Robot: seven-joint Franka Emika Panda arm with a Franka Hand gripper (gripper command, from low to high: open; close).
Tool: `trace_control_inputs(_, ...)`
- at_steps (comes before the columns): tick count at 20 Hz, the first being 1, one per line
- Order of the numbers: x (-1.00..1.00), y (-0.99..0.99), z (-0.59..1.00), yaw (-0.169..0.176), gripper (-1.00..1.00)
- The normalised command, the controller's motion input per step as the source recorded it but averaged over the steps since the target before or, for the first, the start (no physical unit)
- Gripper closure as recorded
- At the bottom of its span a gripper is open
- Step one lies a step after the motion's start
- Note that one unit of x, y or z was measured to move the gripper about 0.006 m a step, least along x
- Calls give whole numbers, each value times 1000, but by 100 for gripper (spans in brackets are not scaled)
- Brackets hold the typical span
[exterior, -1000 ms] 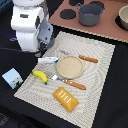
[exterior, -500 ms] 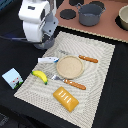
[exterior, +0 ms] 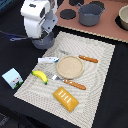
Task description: Interact with the objects in diverse but meaningful ways.
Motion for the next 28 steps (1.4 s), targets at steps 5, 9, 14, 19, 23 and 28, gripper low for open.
trace_control_inputs(5, -124, 92, -143, 0, -100)
trace_control_inputs(9, -559, 129, -261, -5, -100)
trace_control_inputs(14, -742, 108, -339, -34, -100)
trace_control_inputs(19, -713, 118, -330, -36, -100)
trace_control_inputs(23, -471, 0, -226, -42, -100)
trace_control_inputs(28, -415, 0, -283, -70, -100)
